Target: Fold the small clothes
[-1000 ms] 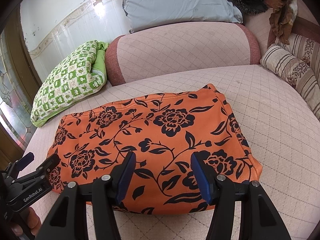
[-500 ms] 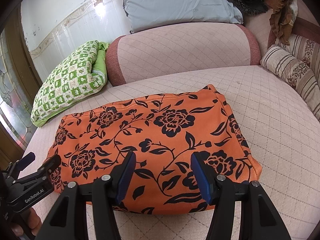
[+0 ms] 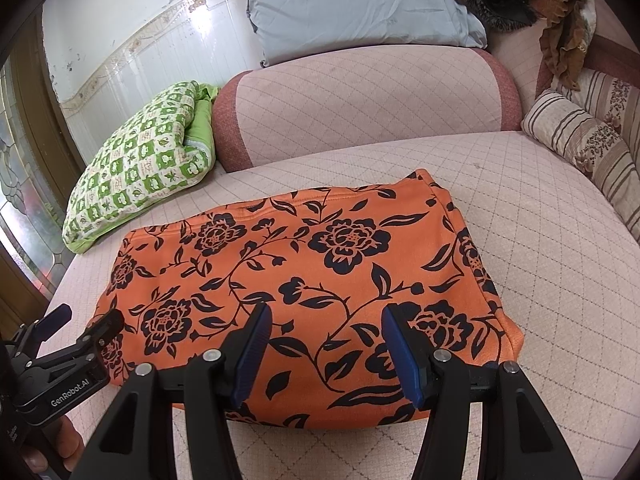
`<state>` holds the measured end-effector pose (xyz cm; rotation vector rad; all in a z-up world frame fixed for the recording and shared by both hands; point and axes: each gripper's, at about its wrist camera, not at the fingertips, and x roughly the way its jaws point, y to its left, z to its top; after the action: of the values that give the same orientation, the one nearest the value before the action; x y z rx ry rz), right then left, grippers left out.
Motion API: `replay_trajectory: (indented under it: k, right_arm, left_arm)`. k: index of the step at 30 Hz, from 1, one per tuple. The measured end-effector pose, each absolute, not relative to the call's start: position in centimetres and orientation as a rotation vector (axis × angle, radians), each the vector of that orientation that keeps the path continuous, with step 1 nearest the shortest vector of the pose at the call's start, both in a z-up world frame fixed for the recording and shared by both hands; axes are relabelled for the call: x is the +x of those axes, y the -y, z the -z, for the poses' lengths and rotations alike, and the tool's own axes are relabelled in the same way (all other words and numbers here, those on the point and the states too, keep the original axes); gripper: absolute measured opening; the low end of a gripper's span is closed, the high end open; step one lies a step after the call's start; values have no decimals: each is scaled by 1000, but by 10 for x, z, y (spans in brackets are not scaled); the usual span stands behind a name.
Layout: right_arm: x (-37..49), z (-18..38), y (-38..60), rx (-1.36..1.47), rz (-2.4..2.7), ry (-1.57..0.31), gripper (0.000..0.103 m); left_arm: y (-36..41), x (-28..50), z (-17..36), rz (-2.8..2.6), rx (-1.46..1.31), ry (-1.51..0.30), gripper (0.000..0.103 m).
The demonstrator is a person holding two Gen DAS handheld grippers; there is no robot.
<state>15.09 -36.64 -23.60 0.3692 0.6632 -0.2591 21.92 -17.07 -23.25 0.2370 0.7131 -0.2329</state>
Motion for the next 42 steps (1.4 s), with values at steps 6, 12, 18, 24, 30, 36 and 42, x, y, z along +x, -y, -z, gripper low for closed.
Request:
replay_trajectory:
  k: [6, 12, 18, 24, 30, 36, 42]
  right_arm:
    - [151, 236, 366, 370, 259, -662, 61]
    - [151, 235, 366, 370, 260, -662, 61]
    - [151, 236, 367, 370, 260, -662, 61]
    - [151, 236, 367, 370, 260, -662, 61]
    - [151, 236, 366, 368, 258, -666, 61]
    - [152, 238, 365, 363, 253, -673, 61]
    - [152, 239, 366, 364, 252, -674, 61]
  left_arm:
    - [171, 219, 234, 236, 238, -717, 96]
    - [171, 220, 235, 235, 241, -724, 96]
    - [170, 222, 236, 239, 237, -737, 96]
    - [170, 223, 237, 240, 236, -741, 96]
    - [171, 224, 239, 247, 230, -755, 96]
    - [168, 226, 240, 244, 212, -770, 96]
    - [166, 227, 239, 242, 206, -774, 96]
